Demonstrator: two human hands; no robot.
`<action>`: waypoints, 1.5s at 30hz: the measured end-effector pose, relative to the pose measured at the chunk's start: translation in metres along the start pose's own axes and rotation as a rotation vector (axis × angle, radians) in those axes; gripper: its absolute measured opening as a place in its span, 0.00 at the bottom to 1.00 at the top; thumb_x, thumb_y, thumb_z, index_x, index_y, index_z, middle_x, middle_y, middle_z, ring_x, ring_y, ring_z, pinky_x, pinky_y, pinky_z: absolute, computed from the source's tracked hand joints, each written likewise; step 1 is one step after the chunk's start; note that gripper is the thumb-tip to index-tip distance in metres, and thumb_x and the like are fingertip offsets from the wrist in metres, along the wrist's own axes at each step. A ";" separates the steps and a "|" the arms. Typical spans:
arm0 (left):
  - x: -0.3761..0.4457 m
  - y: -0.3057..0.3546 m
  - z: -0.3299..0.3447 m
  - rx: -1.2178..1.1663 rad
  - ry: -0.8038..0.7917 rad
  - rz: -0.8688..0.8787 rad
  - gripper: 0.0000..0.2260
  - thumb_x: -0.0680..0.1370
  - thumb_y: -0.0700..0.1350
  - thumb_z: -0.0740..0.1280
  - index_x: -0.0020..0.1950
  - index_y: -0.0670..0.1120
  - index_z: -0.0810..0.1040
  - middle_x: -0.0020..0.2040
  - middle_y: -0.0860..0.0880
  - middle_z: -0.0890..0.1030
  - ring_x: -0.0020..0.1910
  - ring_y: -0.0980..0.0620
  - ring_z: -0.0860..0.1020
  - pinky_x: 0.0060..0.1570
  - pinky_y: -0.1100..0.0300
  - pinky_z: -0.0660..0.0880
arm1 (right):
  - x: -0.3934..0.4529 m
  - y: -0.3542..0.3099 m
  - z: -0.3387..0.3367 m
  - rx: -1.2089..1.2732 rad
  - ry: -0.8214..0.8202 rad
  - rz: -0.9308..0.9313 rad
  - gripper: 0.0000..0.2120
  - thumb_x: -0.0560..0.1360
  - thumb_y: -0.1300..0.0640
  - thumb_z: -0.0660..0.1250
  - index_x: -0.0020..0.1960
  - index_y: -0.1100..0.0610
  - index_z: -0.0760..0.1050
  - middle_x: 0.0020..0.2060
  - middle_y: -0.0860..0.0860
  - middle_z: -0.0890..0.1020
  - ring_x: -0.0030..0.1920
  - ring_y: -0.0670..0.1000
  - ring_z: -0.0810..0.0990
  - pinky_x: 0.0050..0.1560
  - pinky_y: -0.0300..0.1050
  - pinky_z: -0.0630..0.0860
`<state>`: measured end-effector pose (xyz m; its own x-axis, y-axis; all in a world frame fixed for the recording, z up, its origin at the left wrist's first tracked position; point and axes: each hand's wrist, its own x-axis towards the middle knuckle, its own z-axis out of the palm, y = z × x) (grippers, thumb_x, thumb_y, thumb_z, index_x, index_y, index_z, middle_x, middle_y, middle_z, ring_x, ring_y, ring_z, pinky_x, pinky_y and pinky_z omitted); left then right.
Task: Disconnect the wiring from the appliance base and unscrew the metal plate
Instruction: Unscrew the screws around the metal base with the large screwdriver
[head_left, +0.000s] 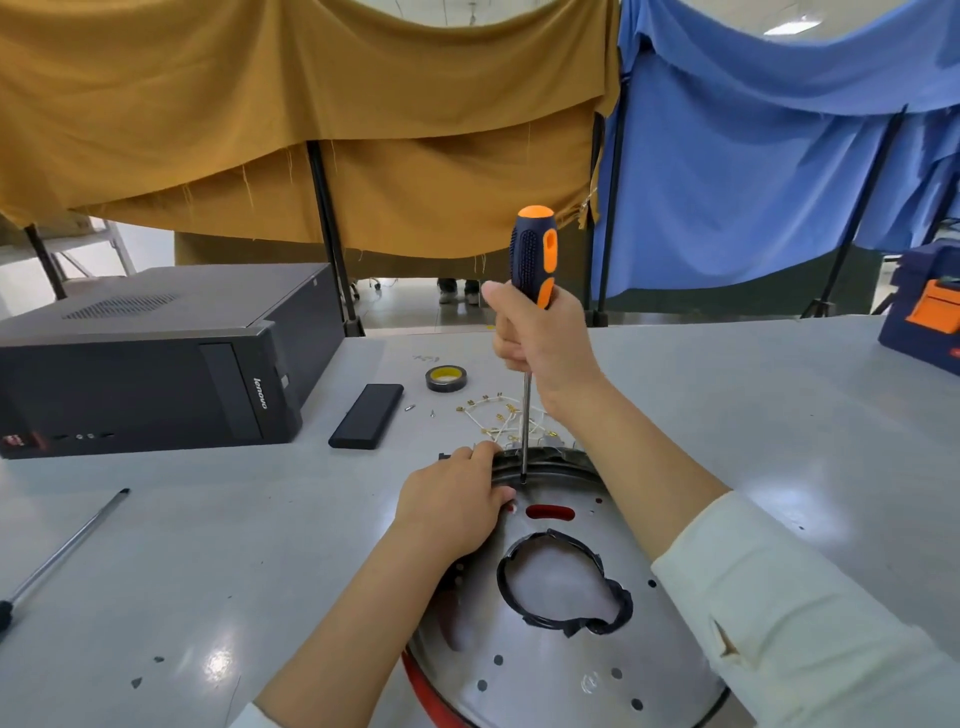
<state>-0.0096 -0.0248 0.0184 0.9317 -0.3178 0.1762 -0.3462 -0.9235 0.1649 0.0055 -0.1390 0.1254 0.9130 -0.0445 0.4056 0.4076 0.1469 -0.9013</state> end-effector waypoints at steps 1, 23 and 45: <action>0.000 0.000 0.000 -0.002 0.000 0.000 0.21 0.80 0.58 0.56 0.71 0.53 0.60 0.63 0.51 0.73 0.60 0.48 0.74 0.51 0.55 0.70 | -0.002 0.003 0.001 -0.049 0.116 -0.061 0.16 0.75 0.60 0.66 0.33 0.53 0.63 0.23 0.48 0.64 0.23 0.48 0.62 0.24 0.39 0.62; -0.001 0.000 0.002 -0.007 0.005 0.000 0.21 0.80 0.58 0.56 0.70 0.53 0.61 0.63 0.51 0.73 0.59 0.47 0.74 0.50 0.54 0.70 | -0.014 -0.003 0.015 -0.292 0.370 -0.281 0.11 0.74 0.51 0.70 0.41 0.52 0.68 0.32 0.47 0.71 0.32 0.50 0.72 0.35 0.52 0.77; -0.001 0.000 0.001 0.021 0.001 0.001 0.21 0.80 0.58 0.55 0.71 0.52 0.61 0.64 0.51 0.72 0.61 0.47 0.74 0.51 0.55 0.70 | -0.010 -0.014 -0.019 0.075 0.147 -0.088 0.13 0.74 0.62 0.65 0.35 0.53 0.66 0.23 0.47 0.65 0.22 0.46 0.62 0.24 0.40 0.63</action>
<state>-0.0109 -0.0249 0.0174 0.9311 -0.3188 0.1773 -0.3450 -0.9275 0.1439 -0.0091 -0.1592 0.1311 0.8692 -0.2037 0.4505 0.4882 0.2094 -0.8473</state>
